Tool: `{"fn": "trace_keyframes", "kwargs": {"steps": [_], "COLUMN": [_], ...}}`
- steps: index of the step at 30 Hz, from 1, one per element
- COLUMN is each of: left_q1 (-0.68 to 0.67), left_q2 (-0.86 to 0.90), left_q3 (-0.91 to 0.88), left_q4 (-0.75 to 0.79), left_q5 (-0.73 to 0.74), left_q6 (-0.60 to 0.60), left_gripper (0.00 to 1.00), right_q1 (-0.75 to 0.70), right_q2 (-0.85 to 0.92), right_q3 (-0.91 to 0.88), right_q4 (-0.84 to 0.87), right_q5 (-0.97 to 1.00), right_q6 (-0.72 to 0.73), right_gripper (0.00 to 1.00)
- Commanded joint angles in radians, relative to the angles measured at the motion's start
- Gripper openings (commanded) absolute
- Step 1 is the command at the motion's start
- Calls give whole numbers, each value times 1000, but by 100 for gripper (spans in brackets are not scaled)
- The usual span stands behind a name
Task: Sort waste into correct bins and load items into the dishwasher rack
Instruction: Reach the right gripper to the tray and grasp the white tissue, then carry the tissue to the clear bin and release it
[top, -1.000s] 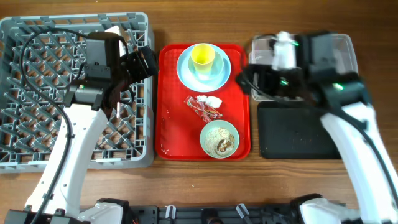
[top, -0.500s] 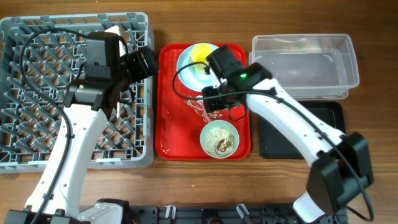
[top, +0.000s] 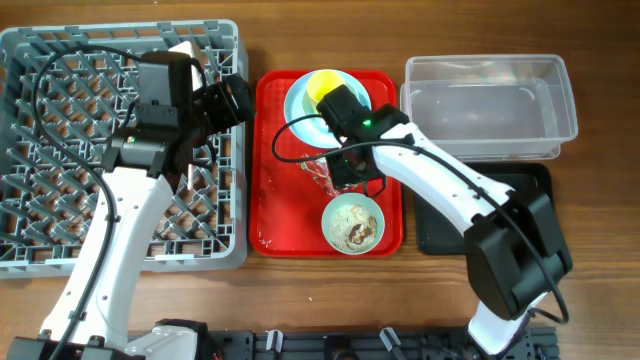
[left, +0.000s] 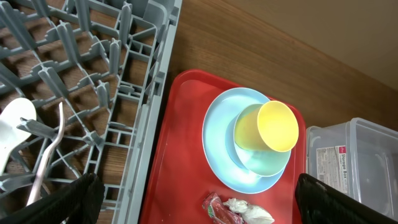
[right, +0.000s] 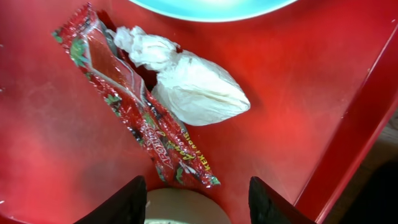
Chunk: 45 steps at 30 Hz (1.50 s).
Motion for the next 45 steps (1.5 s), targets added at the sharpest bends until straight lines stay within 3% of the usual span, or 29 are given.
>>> {"fn": "trace_keyframes", "kwargs": {"steps": [1,10,34,40,43,45], "left_q1": [1,1,1,1,1,1], "left_q2": [-11,-11,-11,-11,-11,-11], "left_q3": [-3,-3,-3,-3,-3,-3], "left_q4": [0,1,-3,-3,-3,-3], "left_q5": [15,15,15,15,15,15], "left_q6": [-9,-10,-9,-9,-9,-9], "left_gripper": [100,100,100,100,100,100], "right_q1": [2,2,2,2,2,2], "right_q2": [34,43,44,44,44,44], "right_q3": [1,1,0,-104,-124,-124], "right_q4": [-6,50,79,222,246,246], "right_q5": [21,58,98,139,143,146], "right_q6": [-6,-17,-13,11,11,11], "right_gripper": [55,59,59,58,56,48]}}
